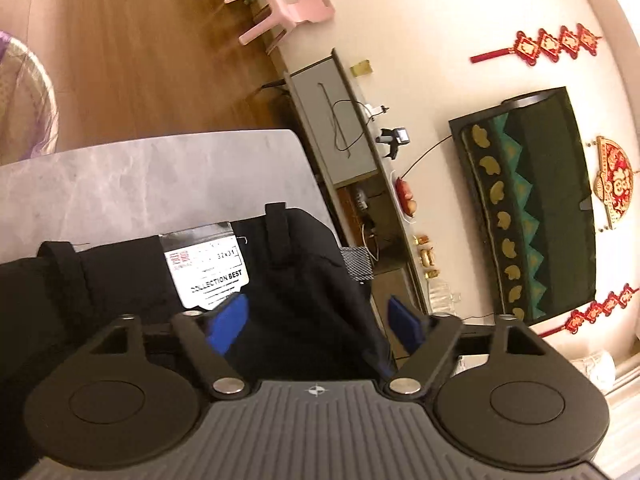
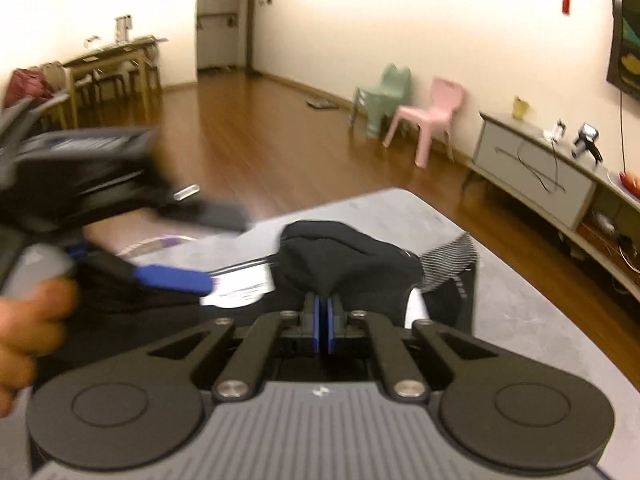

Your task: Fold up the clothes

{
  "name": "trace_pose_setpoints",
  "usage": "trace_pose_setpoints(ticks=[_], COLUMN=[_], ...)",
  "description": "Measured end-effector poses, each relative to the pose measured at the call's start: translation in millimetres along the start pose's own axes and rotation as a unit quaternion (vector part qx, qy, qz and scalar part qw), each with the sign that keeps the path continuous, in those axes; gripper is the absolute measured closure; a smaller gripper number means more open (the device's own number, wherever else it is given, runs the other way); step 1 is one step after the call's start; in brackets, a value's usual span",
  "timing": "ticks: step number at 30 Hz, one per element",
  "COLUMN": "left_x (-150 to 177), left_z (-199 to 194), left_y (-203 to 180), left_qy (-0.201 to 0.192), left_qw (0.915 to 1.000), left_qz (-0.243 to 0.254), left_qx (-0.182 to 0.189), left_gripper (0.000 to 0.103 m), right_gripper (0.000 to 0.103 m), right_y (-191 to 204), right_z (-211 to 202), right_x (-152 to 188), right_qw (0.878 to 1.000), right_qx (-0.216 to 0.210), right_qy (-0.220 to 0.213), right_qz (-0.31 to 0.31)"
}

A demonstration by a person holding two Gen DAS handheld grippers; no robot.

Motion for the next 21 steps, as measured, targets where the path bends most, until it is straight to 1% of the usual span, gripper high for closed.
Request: trace_pose_setpoints(ticks=[1, 4, 6, 7, 8, 9, 11, 12, 13, 14, 15, 16, 18, 19, 20, 21], left_x=[1.3, 9.3, 13.5, 15.4, 18.4, 21.6, 25.5, 26.4, 27.1, 28.2, 29.5, 31.4, 36.8, 40.2, 43.1, 46.1], left_z=[0.0, 5.6, 9.9, 12.0, 15.0, 18.4, 17.3, 13.2, 8.3, 2.3, -4.0, -10.1, -22.7, -27.5, -32.3, -37.2], left_y=[-3.1, -8.7, -9.9, -10.4, -10.0, -9.4, -6.4, -3.0, 0.8, 4.8, 8.8, 10.0, 8.3, 4.4, -0.2, -6.1], left_qy=[-0.002, 0.002, 0.008, 0.01, 0.018, 0.028, 0.026, 0.015, 0.003, -0.011, -0.024, -0.035, -0.057, -0.065, -0.074, -0.087], left_qw=[1.0, 0.9996, 0.9991, 0.9987, 0.9982, 0.9976, 0.997, 0.9966, 0.996, 0.9953, 0.9942, 0.9931, 0.9908, 0.9902, 0.989, 0.9879], left_qz=[0.005, 0.026, 0.039, 0.045, 0.05, 0.054, 0.057, 0.053, 0.046, 0.036, 0.025, 0.022, 0.022, 0.026, 0.031, 0.035], left_qx=[0.002, -0.006, -0.017, -0.022, -0.027, -0.032, -0.046, -0.061, -0.077, -0.09, -0.102, -0.11, -0.121, -0.121, -0.124, -0.124], left_gripper=[0.019, 0.019, 0.023, 0.042, 0.071, 0.077, 0.096, 0.096, 0.096, 0.096, 0.096, 0.096, 0.097, 0.097, 0.097, 0.097], right_gripper=[0.099, 0.099, 0.099, 0.099, 0.099, 0.099, 0.099, 0.095, 0.087, 0.082, 0.069, 0.059, 0.059, 0.059, 0.059, 0.057], right_y=[5.5, 21.9, 32.8, 37.2, 40.4, 43.6, 47.6, 46.5, 44.4, 39.1, 28.6, 15.2, -26.6, -50.9, -76.6, -97.5], right_z=[-6.0, -24.2, -35.5, -38.5, -40.2, -41.9, -41.9, -42.0, -43.8, -48.2, -56.5, -66.3, -81.0, -82.1, -74.2, -60.5], right_x=[3.4, 13.7, 20.3, 22.3, 23.7, 25.8, 29.9, 30.7, 30.7, 28.6, 23.0, 16.4, 0.4, -6.4, -9.9, -10.7], right_qw=[1.0, 0.999, 0.999, 0.999, 0.998, 0.998, 0.998, 0.998, 0.998, 0.998, 0.998, 0.997, 0.989, 0.983, 0.979, 0.976], right_qx=[-0.005, -0.018, -0.026, -0.026, -0.026, -0.026, -0.027, -0.031, -0.038, -0.046, -0.056, -0.066, -0.078, -0.072, -0.046, -0.017], right_qy=[-0.006, -0.024, -0.034, -0.034, -0.034, -0.032, -0.022, -0.017, -0.014, -0.015, -0.024, -0.039, -0.073, -0.08, -0.07, -0.048], right_qz=[-0.004, -0.015, -0.024, -0.031, -0.039, -0.046, -0.057, -0.058, -0.056, -0.046, -0.022, 0.01, 0.101, 0.147, 0.187, 0.213])
Point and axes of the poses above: each gripper's, at about its wrist camera, not at the fingertips, and z roughly the way its jaws point, y to its left, x to its underside, the point moved 9 cm from there along z, roughly the way its jaws point, and after that the axes turned 6 degrees about y, right-handed, at the moved point
